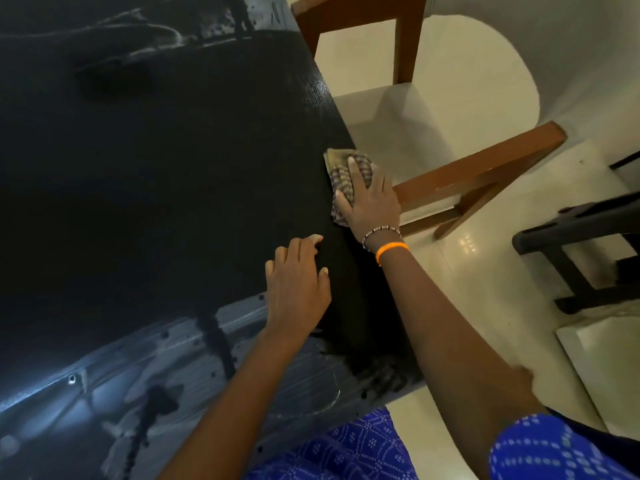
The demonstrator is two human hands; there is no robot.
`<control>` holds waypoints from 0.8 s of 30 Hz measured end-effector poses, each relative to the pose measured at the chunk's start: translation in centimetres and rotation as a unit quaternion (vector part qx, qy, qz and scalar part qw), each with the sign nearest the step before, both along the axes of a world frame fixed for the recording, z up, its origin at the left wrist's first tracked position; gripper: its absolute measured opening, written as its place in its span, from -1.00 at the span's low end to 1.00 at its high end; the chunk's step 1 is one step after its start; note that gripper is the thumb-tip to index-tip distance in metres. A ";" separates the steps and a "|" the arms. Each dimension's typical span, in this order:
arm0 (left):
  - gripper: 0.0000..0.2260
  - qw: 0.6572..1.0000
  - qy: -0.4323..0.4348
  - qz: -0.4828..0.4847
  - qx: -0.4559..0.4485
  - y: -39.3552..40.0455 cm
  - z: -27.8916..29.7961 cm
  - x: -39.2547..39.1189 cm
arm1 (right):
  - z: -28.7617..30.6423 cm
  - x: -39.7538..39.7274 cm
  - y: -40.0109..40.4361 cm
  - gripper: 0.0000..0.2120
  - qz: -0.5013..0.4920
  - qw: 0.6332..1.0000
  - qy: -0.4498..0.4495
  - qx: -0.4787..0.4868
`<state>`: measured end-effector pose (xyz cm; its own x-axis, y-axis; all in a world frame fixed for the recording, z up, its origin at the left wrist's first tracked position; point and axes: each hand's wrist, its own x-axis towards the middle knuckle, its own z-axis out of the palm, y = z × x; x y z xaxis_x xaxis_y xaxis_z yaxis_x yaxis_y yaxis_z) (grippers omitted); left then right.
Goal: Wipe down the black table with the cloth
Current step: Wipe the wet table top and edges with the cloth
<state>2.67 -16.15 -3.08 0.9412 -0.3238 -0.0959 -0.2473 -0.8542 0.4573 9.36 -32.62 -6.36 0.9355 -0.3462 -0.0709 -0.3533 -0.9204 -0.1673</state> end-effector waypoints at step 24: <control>-0.60 0.999 0.012 0.036 -0.003 4.5 -0.2 -3.1 | -0.2 -3.2 4.9 -0.38 0.024 1.000 0.016 -0.005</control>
<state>-0.48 -11.67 -3.31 0.9594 -0.2567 -0.1167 -0.1749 -0.8664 0.4677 6.17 -27.72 -6.56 0.9486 -0.3009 -0.0977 -0.3128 -0.9383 -0.1474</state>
